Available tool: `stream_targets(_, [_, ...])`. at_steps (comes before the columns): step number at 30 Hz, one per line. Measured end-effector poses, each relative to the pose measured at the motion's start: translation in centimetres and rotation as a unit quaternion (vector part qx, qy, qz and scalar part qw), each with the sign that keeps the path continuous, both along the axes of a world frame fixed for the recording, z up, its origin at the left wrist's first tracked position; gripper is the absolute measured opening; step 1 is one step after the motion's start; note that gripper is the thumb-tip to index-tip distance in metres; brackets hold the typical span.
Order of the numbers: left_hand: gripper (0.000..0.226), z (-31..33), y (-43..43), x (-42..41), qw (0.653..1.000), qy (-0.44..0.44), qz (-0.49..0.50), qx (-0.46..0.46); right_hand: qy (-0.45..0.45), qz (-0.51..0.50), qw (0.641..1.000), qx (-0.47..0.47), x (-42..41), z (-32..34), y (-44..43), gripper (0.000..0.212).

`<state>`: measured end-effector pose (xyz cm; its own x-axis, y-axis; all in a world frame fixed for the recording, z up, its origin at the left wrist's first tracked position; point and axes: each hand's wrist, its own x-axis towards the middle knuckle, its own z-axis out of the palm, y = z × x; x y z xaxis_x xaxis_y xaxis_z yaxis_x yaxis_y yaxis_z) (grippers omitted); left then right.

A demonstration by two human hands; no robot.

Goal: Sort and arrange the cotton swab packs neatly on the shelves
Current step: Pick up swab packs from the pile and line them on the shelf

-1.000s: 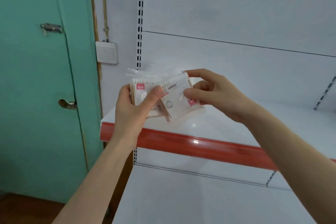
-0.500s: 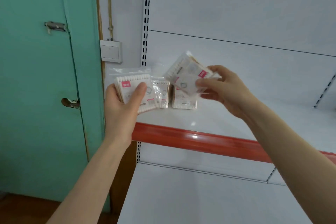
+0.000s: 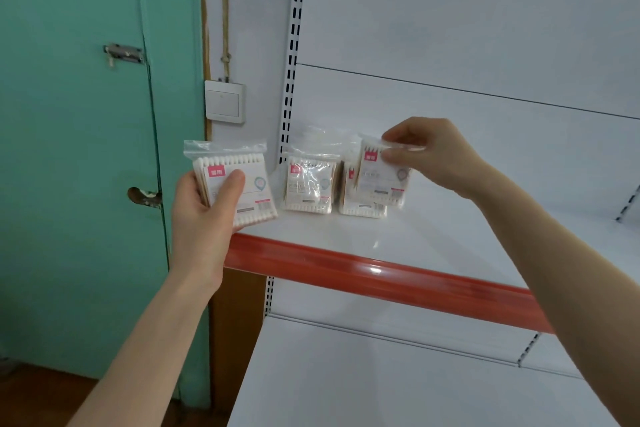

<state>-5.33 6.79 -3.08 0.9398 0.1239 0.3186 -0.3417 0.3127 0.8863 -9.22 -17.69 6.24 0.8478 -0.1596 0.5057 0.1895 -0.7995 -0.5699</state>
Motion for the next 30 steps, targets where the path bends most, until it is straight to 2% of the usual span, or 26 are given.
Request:
stream_targets(4, [0.012, 0.0, -0.2, 0.0, 1.000, -0.002, -0.008, 0.005, 0.010, 0.007, 1.000, 0.003, 0.2, -0.4, -0.5, 0.016])
stream_targets(8, [0.008, 0.2, -1.8, -0.4, 0.999, -0.020, -0.038, 0.016, 0.008, 0.017, 0.997, 0.076, -0.5, -0.7, -2.0, 0.013])
stream_targets(16, [0.008, 1.1, -7.6, -1.2, 0.992, -0.050, -0.106, 0.046, -0.037, -0.047, 0.989, 0.138, -1.7, -0.7, -9.2, 0.019])
stream_targets(22, [0.010, 1.5, -9.4, -0.5, 0.995, -0.052, -0.076, 0.041, -0.006, -0.104, 0.992, 0.074, 1.9, -1.1, -14.2, 0.022])
stream_targets(30, [0.010, 2.2, -10.6, -0.1, 0.997, -0.061, -0.014, 0.037, 0.028, -0.092, 0.994, -0.051, 11.1, -2.2, -14.5, 0.025])
